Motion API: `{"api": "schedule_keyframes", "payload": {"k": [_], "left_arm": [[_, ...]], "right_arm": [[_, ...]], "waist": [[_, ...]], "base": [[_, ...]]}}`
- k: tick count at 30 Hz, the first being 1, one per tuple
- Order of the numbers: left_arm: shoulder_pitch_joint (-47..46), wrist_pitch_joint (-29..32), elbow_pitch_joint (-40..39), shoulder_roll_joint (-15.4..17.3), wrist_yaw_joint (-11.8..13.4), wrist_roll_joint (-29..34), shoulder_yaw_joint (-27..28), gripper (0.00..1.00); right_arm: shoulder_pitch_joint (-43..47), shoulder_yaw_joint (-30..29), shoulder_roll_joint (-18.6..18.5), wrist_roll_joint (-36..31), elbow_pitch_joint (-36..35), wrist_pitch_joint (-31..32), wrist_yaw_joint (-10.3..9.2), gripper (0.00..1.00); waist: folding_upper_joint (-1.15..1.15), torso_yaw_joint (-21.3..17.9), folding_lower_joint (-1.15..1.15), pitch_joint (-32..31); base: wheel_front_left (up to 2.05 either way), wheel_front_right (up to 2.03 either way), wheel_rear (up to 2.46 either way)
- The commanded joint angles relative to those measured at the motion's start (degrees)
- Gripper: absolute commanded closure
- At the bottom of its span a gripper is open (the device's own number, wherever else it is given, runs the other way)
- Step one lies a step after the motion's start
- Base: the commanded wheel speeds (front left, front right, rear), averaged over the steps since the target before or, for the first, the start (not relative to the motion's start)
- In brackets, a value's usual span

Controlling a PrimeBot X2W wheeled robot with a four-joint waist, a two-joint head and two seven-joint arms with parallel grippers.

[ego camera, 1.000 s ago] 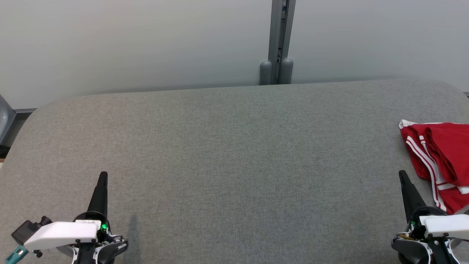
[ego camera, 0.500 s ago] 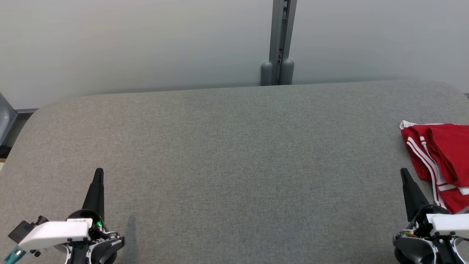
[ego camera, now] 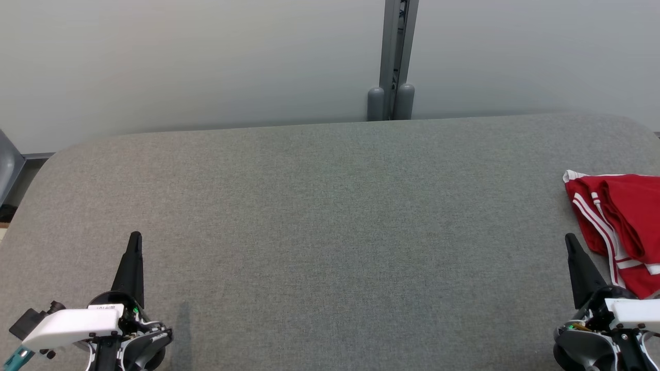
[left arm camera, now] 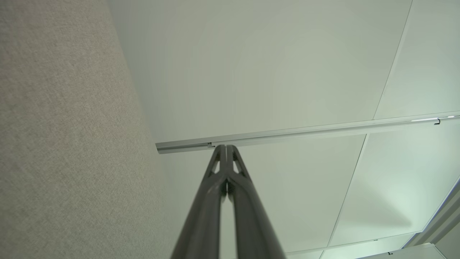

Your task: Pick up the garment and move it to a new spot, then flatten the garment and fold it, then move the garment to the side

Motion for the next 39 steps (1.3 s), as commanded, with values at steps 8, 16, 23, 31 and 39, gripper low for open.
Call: {"api": "schedule_keyframes", "payload": {"k": [8,16,23,31,39], "left_arm": [[-0.74,0.2,-0.14,0.3,-0.26,-0.07,0.2,1.0],[-0.73,0.2,-0.14,0.3,-0.26,-0.08,0.2,1.0],[-0.73,0.19,-0.14,0.3,-0.26,-0.08,0.2,1.0],[-0.73,0.19,-0.15,0.3,-0.26,-0.08,0.19,1.0],[-0.73,0.19,-0.15,0.3,-0.26,-0.08,0.19,1.0]], "right_arm": [[-0.43,-0.23,-0.27,-0.01,-0.15,0.29,0.02,1.0],[-0.44,-0.27,-0.21,-0.1,-0.15,0.36,0.02,1.0],[-0.45,-0.3,-0.16,-0.16,-0.14,0.35,0.02,1.0],[-0.45,-0.37,-0.13,-0.19,-0.14,0.37,0.02,1.0],[-0.46,-0.4,-0.09,-0.25,-0.14,0.43,0.03,1.0]], "waist": [[0.0,0.0,0.0,0.0],[0.0,0.0,0.0,0.0],[0.0,0.0,0.0,0.0],[0.0,0.0,0.0,0.0],[0.0,0.0,0.0,0.0]], "base": [[0.0,0.0,0.0],[0.0,0.0,0.0],[0.0,0.0,0.0],[0.0,0.0,0.0],[0.0,0.0,0.0]]}}
